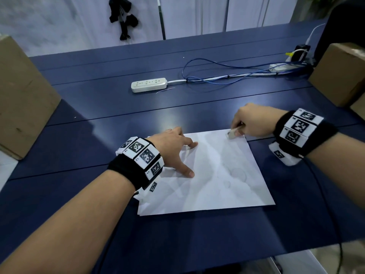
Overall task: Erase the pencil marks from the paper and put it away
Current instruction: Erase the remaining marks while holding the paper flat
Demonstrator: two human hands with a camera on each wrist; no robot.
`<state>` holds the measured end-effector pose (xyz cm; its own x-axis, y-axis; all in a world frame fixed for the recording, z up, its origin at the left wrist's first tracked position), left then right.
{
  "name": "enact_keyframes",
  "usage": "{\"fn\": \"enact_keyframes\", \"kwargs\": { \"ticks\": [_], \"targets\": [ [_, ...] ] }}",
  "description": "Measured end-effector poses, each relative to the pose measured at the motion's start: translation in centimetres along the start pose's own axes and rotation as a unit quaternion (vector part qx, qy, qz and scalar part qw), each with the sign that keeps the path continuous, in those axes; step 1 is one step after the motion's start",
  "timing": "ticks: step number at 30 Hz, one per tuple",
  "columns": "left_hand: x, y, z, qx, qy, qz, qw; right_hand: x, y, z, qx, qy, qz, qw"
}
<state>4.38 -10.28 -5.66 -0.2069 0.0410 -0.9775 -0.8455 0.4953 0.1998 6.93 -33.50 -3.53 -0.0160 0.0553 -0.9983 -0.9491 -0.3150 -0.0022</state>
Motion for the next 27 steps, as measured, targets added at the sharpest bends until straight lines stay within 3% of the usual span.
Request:
{"fn": "enact_keyframes", "kwargs": {
  "ticks": [6, 12, 16, 18, 24, 27],
  "targets": [
    [0.1, -0.1, 0.1, 0.003, -0.005, -0.004, 1.0, 1.5, 3.6, 0.8, -0.065, -0.011, 0.111, 0.992],
    [0.1, -0.1, 0.0, 0.0, -0.006, 0.001, 1.0, 0.1, 0.1, 0.5, 0.001, -0.009, -0.011, 1.0],
    [0.2, -0.2, 0.2, 0.001, -0.003, -0.002, 1.0, 1.1, 3.0, 2.0, -0.09, -0.028, 0.054, 0.994],
    [0.2, -0.3, 0.2, 0.002, -0.002, -0.004, 1.0, 1.4, 4.0, 2.4, -0.095, -0.035, 0.091, 0.991],
    [0.2, -0.1, 0.1, 0.0, 0.001, -0.004, 1.0, 0.0, 0.4, 0.7, -0.005, 0.016, -0.019, 1.0],
    [0.2, -0.2, 0.3, -0.002, 0.002, -0.006, 1.0, 0.6, 2.5, 1.2, -0.053, -0.003, 0.03, 0.998]
  ]
}}
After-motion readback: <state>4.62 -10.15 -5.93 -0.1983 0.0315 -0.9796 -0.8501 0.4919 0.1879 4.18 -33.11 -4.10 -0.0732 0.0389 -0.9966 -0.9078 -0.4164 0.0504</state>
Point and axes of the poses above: each hand's wrist, its own y-axis away from the middle knuckle, its own x-axis out of the palm, z = x × y, the point moved 5 cm from there along -y, towards the middle knuckle, and after that the axes turned 13 degrees about -z, right-handed, at the moved point
